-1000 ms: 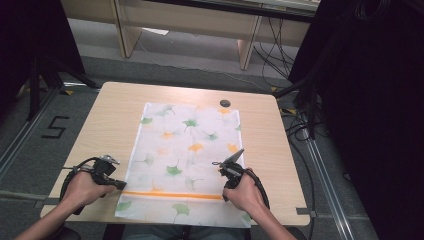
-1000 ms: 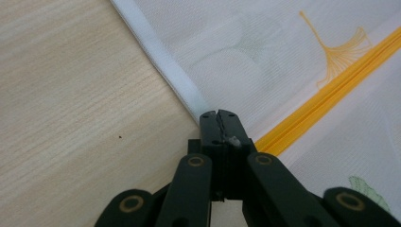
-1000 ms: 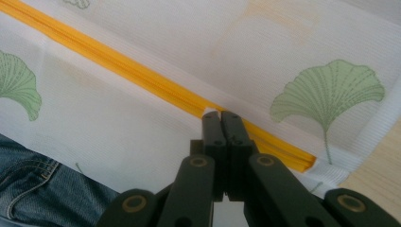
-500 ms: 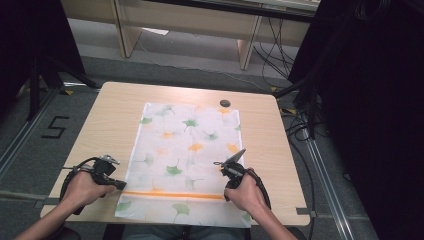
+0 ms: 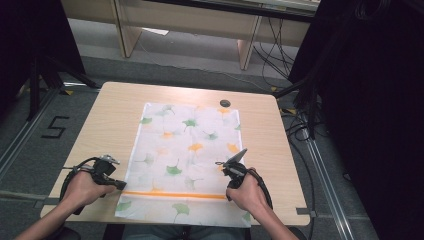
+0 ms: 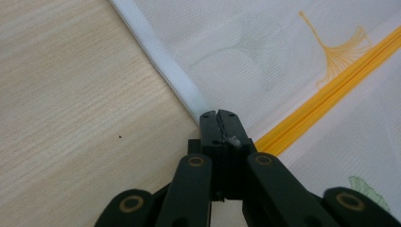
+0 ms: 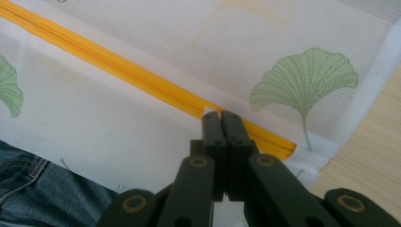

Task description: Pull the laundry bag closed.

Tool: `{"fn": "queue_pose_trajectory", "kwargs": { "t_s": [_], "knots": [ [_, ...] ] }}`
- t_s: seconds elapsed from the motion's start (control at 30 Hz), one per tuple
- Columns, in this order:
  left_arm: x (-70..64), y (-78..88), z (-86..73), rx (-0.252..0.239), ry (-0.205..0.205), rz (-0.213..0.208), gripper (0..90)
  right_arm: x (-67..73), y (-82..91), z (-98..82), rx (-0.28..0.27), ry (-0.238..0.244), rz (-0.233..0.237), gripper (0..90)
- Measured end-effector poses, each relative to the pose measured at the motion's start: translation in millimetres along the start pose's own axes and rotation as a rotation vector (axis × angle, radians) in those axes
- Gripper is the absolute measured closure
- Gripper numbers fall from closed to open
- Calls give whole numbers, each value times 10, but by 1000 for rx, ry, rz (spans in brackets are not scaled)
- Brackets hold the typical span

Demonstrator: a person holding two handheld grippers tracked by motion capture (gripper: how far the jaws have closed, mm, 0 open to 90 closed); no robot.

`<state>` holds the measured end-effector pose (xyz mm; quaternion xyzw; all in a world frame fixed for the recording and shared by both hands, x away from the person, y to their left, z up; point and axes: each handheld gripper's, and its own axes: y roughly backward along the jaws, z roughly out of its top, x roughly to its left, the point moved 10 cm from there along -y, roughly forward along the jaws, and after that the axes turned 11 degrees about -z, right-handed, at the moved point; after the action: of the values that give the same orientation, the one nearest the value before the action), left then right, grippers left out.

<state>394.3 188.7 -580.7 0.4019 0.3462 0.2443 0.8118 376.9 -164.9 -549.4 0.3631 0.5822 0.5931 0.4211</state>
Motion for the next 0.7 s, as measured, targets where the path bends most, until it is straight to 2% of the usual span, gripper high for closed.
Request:
{"fn": "queue_pose_trajectory", "kwargs": {
  "t_s": [0.07,0.13,0.23,0.33,0.37,0.4,0.43,0.47,0.53,0.57,0.6,0.7],
  "knots": [
    [0,1,0,1,-1,1,898,-2,14,-16,19,4,10,900],
    [-26,-29,34,-43,32,-2,898,-7,9,-14,15,3,3,900],
    [0,0,0,0,0,0,898,-18,14,-21,21,11,7,900],
    [1,0,0,-1,2,-1,898,-35,19,-23,22,14,4,900],
    [1,0,0,-1,2,-1,898,-43,15,-21,12,-7,-5,900],
    [1,-1,1,-1,2,-1,898,-43,15,-21,12,-7,-5,900],
    [0,-1,1,0,1,0,898,-72,12,-18,8,32,-6,900],
    [0,0,1,1,0,0,898,-60,27,-37,26,-2,0,900],
    [0,0,0,1,0,0,898,-66,24,-28,13,-8,-9,900],
    [0,0,1,1,0,1,898,-78,25,-25,7,8,-8,900],
    [1,1,0,2,-1,0,898,-73,35,-26,9,-10,-7,900],
    [1,0,0,0,1,0,898,-82,52,-33,21,-10,-2,900]
  ]
}}
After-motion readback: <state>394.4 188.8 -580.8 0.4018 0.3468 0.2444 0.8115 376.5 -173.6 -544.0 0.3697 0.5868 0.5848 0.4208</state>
